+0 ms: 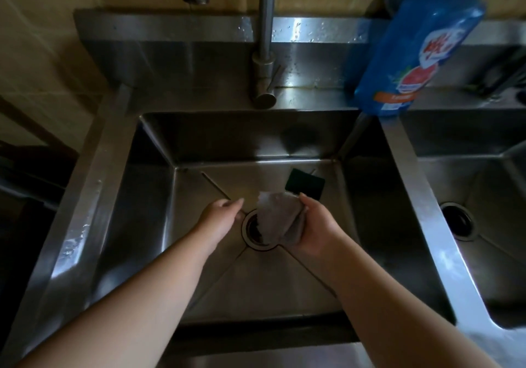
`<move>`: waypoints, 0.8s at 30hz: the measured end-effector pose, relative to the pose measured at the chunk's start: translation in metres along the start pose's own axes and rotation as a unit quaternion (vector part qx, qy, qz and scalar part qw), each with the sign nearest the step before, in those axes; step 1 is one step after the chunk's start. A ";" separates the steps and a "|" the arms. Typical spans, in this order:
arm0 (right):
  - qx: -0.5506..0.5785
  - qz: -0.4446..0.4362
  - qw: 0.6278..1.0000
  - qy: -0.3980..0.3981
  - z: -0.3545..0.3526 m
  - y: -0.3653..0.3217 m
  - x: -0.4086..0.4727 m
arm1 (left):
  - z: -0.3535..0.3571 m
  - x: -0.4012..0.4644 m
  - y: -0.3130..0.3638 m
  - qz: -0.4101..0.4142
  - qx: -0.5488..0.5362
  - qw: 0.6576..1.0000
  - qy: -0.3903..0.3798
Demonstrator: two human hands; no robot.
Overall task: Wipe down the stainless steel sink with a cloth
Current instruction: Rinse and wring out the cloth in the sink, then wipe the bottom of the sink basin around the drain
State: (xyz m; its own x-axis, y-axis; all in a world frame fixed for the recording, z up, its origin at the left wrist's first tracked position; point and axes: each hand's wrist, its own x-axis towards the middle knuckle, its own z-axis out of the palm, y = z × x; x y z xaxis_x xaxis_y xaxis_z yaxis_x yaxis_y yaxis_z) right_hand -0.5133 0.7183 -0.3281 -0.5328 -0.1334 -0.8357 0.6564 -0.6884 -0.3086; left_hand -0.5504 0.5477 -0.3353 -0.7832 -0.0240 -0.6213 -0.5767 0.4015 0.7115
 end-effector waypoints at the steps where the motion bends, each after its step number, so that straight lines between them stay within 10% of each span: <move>1: -0.004 -0.005 1.000 0.008 -0.006 -0.003 0.000 | -0.005 0.003 -0.001 0.003 0.016 1.000 -0.007; 9: -0.209 -0.065 0.949 0.226 -0.028 -0.015 0.038 | -0.052 0.018 -0.020 0.027 0.149 0.988 0.007; 20: -0.659 -0.232 0.688 0.195 0.048 -0.006 0.180 | -0.099 0.023 -0.034 0.136 0.551 0.823 0.017; 24: -0.827 -0.251 0.483 0.140 0.042 0.044 0.227 | -0.058 0.063 -0.073 0.063 0.548 0.830 -0.078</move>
State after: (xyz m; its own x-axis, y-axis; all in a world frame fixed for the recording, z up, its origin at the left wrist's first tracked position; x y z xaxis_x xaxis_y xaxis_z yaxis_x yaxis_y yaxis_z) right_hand -0.6273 0.6276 -0.5123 -0.9054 0.0153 -0.4244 0.1343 0.9584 -0.2520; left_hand -0.5710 0.4640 -0.4081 -0.7319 0.1654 -0.6610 0.1324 0.9861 0.1001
